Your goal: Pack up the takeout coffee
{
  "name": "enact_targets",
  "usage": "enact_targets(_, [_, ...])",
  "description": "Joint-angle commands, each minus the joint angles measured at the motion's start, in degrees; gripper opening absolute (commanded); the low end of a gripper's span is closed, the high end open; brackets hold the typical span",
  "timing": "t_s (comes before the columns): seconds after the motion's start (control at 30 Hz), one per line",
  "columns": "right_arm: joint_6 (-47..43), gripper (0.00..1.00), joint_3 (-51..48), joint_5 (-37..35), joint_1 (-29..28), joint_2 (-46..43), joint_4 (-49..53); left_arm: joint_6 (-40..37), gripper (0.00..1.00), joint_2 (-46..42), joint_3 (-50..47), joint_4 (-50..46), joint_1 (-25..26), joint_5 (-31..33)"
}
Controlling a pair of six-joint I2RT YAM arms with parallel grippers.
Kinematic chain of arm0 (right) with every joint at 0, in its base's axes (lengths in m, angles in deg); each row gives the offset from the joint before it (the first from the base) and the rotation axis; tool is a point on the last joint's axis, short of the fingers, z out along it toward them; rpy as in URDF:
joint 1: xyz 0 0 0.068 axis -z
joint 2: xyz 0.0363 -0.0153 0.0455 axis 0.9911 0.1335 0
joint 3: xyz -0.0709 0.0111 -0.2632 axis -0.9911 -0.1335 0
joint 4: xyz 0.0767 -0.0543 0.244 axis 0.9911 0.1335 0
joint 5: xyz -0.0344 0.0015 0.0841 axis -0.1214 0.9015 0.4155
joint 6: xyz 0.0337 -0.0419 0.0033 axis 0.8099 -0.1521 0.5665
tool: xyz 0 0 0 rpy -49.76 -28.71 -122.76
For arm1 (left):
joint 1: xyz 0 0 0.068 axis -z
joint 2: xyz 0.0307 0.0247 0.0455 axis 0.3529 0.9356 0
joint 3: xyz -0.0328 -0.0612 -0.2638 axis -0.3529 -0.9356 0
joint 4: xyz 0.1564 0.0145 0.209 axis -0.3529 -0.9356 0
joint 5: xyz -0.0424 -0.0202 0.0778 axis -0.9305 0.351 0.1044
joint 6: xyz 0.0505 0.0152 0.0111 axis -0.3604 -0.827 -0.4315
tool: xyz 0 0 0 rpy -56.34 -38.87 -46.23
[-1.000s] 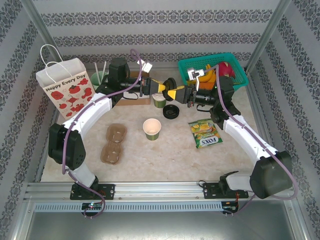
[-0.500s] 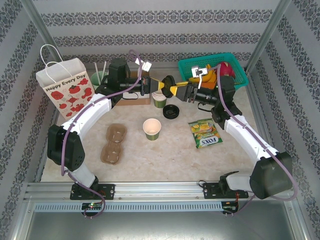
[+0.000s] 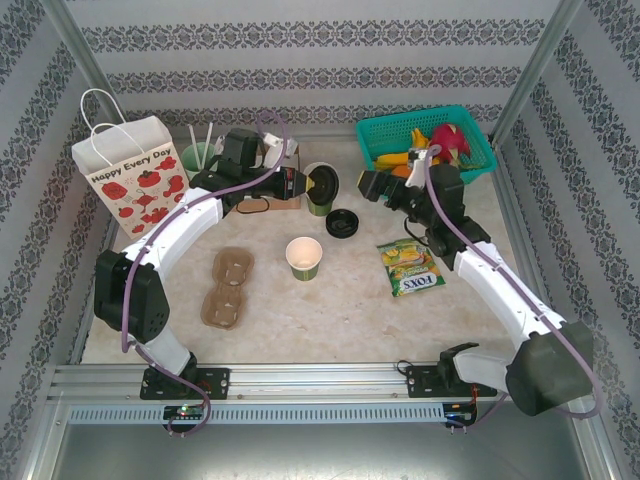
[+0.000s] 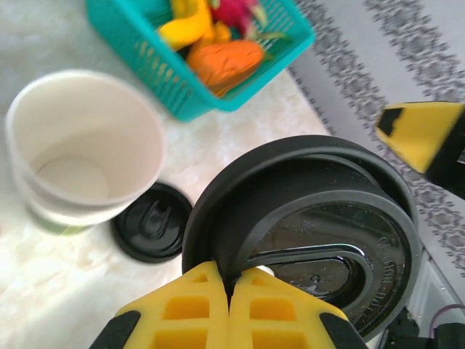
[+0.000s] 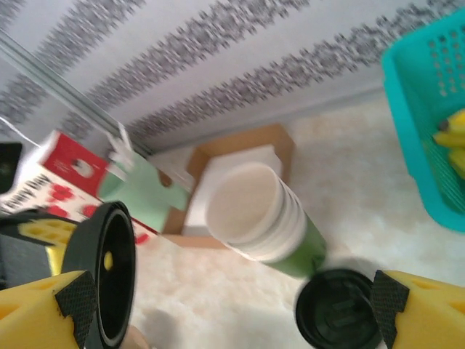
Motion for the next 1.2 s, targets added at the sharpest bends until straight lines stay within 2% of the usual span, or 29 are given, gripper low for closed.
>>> enact_targets(0.0, [-2.23,0.98,2.41,-8.06,-3.72,-1.88,8.68,-1.50,0.00,-2.17,2.21,-10.80,-0.21,4.12])
enact_targets(0.2, [15.62,0.98,-0.81,-9.78,-8.48,-0.69,8.29,3.72,0.00,-3.24,4.29,-19.98,-0.21,8.41])
enact_targets(0.37, [21.77,0.98,-1.52,-9.59,-12.85,1.00,7.41,8.00,0.00,-4.31,5.05,-28.90,-0.20,12.86])
enact_targets(0.57, [22.08,0.98,-1.66,-2.35,-14.21,3.34,5.01,12.28,0.00,-3.99,7.16,-39.51,-0.04,14.33])
enact_targets(0.7, [24.13,0.98,-3.15,3.24,-14.35,5.14,0.60,16.82,0.00,-5.87,3.34,-36.57,1.20,12.83])
enact_targets(0.8, [24.33,0.98,-5.08,6.19,-14.78,6.15,-3.69,17.99,0.00,-5.90,1.39,-35.45,4.29,16.25])
enact_targets(0.97, [21.42,0.98,-6.99,6.28,-16.81,6.76,-5.90,18.93,0.00,-5.20,0.62,-36.52,6.93,18.60])
enact_targets(1.17, [22.55,0.98,-9.91,6.45,-18.10,7.91,-10.17,18.58,0.00,-3.58,0.72,-37.30,8.44,20.45])
